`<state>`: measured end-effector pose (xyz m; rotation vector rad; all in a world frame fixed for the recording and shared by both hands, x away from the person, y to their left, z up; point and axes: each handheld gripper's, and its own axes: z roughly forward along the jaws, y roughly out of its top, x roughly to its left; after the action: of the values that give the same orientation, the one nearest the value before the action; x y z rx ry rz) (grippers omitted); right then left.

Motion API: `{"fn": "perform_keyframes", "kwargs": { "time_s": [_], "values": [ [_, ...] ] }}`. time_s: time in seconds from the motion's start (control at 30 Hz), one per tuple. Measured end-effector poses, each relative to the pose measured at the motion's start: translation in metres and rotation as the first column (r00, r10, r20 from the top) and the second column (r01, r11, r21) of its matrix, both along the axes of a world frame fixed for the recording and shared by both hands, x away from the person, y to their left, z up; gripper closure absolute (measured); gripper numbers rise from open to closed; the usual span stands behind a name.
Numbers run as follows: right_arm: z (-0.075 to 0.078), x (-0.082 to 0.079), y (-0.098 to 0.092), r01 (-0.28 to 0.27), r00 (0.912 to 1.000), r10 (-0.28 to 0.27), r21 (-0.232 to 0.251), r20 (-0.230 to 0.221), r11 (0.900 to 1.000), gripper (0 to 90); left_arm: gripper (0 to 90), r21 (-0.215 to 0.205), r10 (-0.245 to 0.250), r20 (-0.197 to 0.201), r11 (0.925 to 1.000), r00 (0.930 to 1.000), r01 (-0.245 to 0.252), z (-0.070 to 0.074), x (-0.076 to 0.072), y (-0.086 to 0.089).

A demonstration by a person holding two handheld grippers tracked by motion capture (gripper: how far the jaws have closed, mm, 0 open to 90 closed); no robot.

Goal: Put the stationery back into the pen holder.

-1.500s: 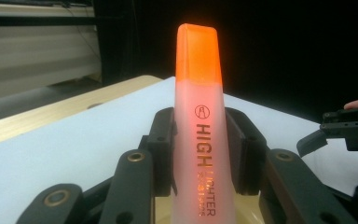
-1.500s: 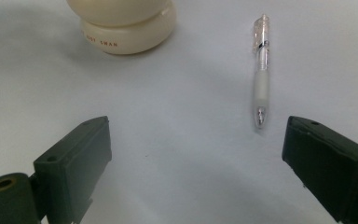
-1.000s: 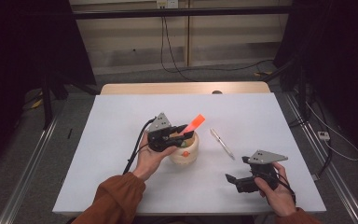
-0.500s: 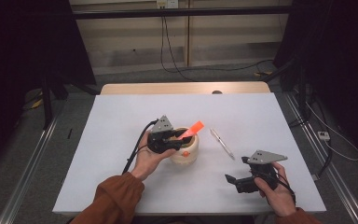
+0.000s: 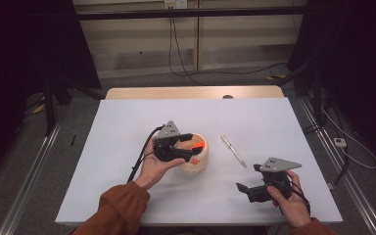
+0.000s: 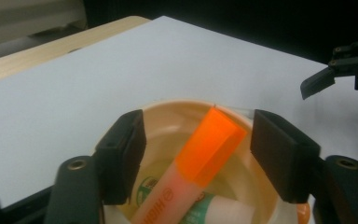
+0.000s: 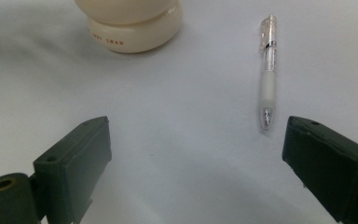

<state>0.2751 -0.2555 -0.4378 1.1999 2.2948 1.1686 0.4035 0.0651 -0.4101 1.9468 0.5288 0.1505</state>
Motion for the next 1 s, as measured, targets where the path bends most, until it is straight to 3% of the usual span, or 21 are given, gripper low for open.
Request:
{"fn": "perform_keyframes", "kwargs": {
  "time_s": [0.07, 0.2, 0.27, 0.4, 0.67, 0.77, 1.0],
  "values": [
    [0.0, 0.0, 0.0, 0.001, 1.0, -0.001, 0.0, 0.001, 1.0, 7.9, 29.6, -0.028, 0.004, -0.011, 0.9996, 0.9999, -0.004, 0.004, 0.0, 0.003],
    [0.0, 0.002, -0.001, 0.007, 1.0, -0.007, 0.001, -0.002, 1.0, 7.9, 21.2, -0.039, 0.008, -0.001, 0.9992, 1.0, -0.009, 0.009, -0.002, 0.008],
    [-0.001, 0.002, -0.001, 0.01, 0.9999, -0.01, 0.001, -0.002, 1.0, 8.0, 18.0, -0.043, 0.011, -0.014, 0.999, 0.9998, -0.012, 0.011, -0.002, 0.011],
    [-0.001, 0.004, -0.002, 0.016, 0.9999, -0.016, -0.005, -0.002, 1.0, 8.7, 8.4, 0.009, 0.043, -0.018, 0.999, 0.9989, -0.043, 0.013, -0.004, 0.02],
    [0.001, 0.007, -0.003, 0.02, 0.9998, -0.02, -0.006, 0.007, 1.0, 8.4, 5.1, 0.008, 0.075, -0.017, 0.9972, 0.9971, -0.074, 0.011, -0.017, 0.046],
    [0.002, 0.009, -0.002, 0.015, 0.9999, -0.015, -0.014, 0.0, 1.0, 7.1, 5.1, 0.018, 0.1, 0.016, 0.9948, 0.9948, -0.101, 0.007, -0.024, 0.056],
    [0.006, 0.017, -0.002, 0.031, 0.9993, -0.031, -0.022, -0.019, 0.999, 8.1, 5.1, 0.017, 0.131, 0.005, 0.9912, 0.9913, -0.131, 0.001, -0.038, 0.079]
  ]
}}
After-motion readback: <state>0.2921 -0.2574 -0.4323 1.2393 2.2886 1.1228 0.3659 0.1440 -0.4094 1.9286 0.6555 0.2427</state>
